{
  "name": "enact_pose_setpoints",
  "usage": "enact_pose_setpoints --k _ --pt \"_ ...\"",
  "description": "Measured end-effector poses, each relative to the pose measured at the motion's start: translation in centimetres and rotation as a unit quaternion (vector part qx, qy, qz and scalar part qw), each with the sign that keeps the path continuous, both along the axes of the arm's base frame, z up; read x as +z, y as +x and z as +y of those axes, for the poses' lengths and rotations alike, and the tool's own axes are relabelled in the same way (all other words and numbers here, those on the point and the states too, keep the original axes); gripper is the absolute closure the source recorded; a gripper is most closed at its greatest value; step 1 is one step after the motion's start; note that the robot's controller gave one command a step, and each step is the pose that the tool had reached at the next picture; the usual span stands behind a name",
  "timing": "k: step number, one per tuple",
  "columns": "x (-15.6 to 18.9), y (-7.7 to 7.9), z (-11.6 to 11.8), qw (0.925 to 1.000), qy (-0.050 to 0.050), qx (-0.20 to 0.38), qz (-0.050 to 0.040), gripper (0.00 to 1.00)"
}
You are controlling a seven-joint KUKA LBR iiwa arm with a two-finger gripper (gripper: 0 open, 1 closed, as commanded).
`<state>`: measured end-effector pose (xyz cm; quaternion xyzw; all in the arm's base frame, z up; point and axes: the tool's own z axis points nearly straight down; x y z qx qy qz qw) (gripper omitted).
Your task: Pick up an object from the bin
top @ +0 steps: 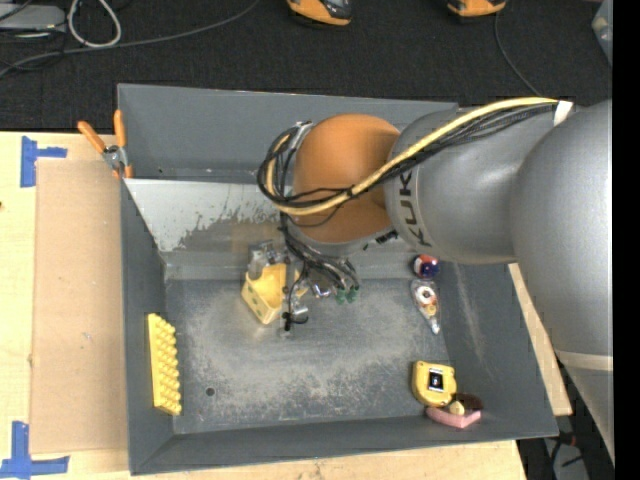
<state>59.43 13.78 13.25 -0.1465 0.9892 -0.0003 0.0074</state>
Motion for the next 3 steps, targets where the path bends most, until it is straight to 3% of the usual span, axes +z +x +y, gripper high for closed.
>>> enact_pose_setpoints --k 1,2,3 --pt "-0.2 1.1 -3.2 0.9966 0.001 -0.083 0.0045 0.0" --pt "-0.7 -0.3 -1.3 1.0 0.002 -0.004 0.0017 1.0" --pt "-0.7 -0.3 -1.4 1.0 0.002 -0.005 0.0017 1.0"
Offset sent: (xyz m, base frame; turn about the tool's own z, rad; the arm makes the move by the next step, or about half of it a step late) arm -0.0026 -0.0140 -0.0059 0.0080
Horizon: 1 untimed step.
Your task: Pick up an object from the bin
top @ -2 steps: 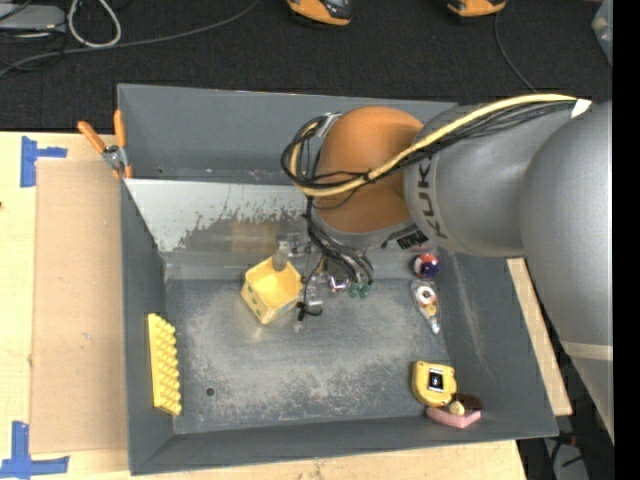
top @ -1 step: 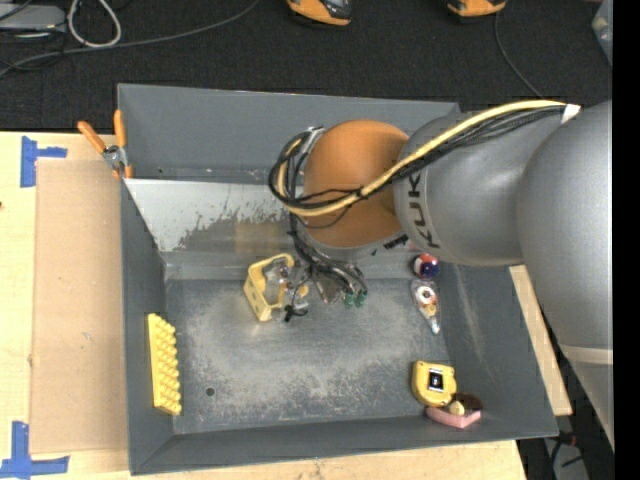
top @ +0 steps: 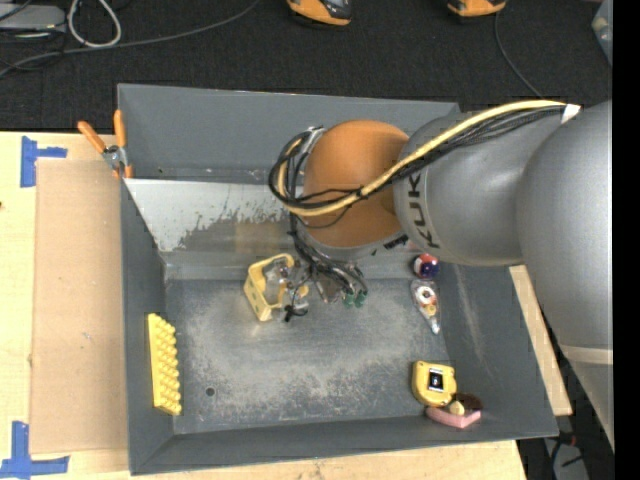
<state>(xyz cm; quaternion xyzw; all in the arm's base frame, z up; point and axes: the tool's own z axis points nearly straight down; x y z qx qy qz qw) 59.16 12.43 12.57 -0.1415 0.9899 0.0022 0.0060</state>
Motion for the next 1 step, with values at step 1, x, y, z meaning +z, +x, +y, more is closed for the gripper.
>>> enact_pose_setpoints --k 1 --pt "-0.62 1.84 0.52 1.0 0.001 -0.001 -0.0008 1.0"
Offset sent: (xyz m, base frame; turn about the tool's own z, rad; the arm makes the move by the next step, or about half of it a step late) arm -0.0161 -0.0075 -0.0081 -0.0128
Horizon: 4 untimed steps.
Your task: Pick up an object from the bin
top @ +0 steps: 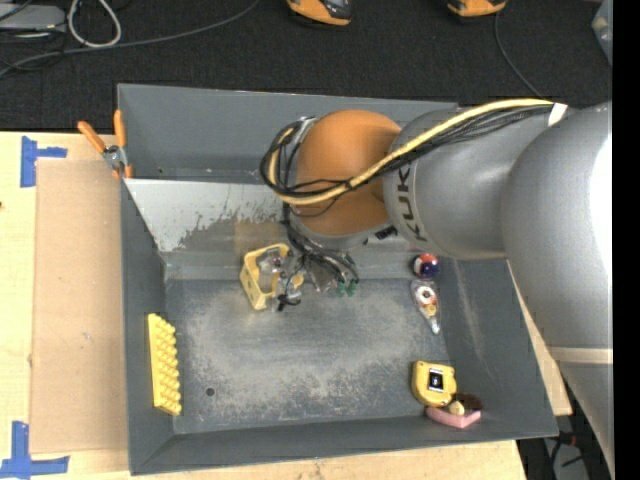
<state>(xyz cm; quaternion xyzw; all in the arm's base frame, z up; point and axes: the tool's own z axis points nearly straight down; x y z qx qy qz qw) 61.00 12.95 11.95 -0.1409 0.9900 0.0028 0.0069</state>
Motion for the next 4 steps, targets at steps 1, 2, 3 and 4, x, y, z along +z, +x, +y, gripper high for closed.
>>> enact_pose_setpoints --k 1,2,3,4 --pt "-0.2 -3.5 -1.1 1.0 0.0 0.006 0.0009 1.0" --pt "0.5 -3.1 0.0 1.0 0.001 -0.007 -0.0006 1.0" --pt "8.2 -0.2 -2.6 0.9999 0.0 -0.012 0.0013 1.0" --pt "6.9 0.1 -1.5 0.9999 0.001 -0.016 0.0003 1.0"
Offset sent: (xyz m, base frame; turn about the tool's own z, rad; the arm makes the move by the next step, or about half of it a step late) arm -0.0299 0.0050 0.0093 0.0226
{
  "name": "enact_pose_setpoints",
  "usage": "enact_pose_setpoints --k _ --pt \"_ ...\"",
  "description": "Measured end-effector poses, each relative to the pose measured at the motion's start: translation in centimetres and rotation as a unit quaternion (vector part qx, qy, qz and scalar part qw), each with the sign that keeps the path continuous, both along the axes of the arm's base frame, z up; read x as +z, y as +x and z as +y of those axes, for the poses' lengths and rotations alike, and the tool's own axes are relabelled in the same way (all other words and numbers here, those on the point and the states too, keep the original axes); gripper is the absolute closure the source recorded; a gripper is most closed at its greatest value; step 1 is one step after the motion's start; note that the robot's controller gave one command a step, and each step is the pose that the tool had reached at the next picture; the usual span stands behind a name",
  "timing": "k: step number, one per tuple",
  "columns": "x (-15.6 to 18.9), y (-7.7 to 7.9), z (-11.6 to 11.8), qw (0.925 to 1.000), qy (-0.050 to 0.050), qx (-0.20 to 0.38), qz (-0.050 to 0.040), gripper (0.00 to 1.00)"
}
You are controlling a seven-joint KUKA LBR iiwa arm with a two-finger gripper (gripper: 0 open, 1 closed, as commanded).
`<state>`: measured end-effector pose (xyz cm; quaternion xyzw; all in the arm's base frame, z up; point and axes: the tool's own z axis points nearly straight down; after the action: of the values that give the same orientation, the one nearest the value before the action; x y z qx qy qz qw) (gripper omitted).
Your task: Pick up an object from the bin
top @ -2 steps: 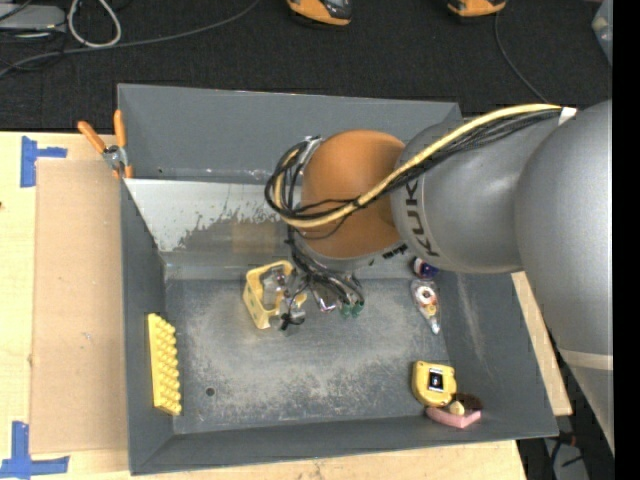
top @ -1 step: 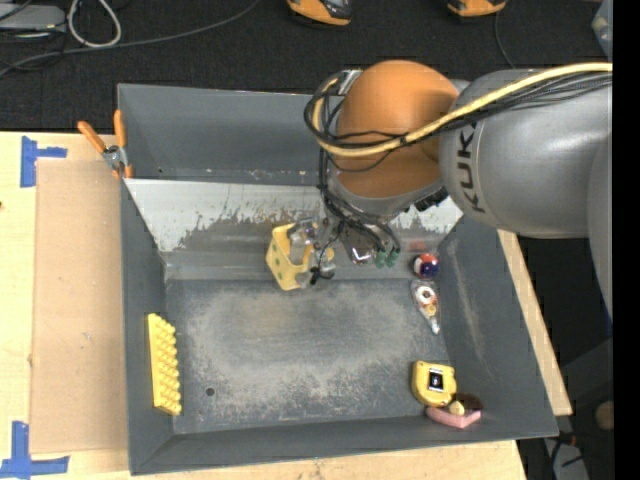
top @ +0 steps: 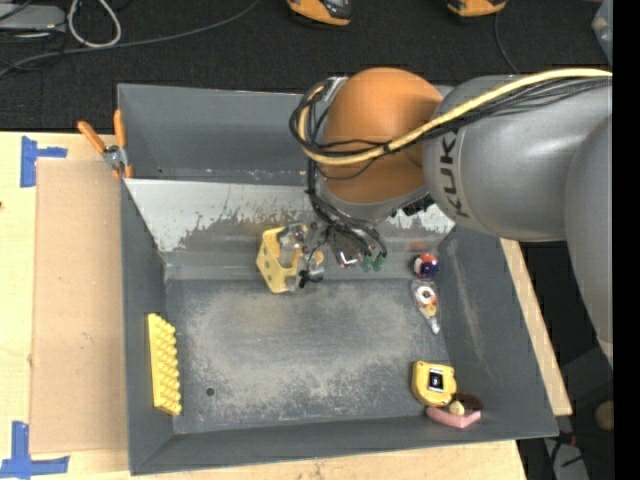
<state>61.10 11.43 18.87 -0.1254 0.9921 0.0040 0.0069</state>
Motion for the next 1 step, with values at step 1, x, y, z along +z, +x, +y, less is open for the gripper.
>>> enact_pose_setpoints --k 1 --pt "-1.62 -0.26 1.29 1.0 -0.001 -0.008 0.0034 1.0"
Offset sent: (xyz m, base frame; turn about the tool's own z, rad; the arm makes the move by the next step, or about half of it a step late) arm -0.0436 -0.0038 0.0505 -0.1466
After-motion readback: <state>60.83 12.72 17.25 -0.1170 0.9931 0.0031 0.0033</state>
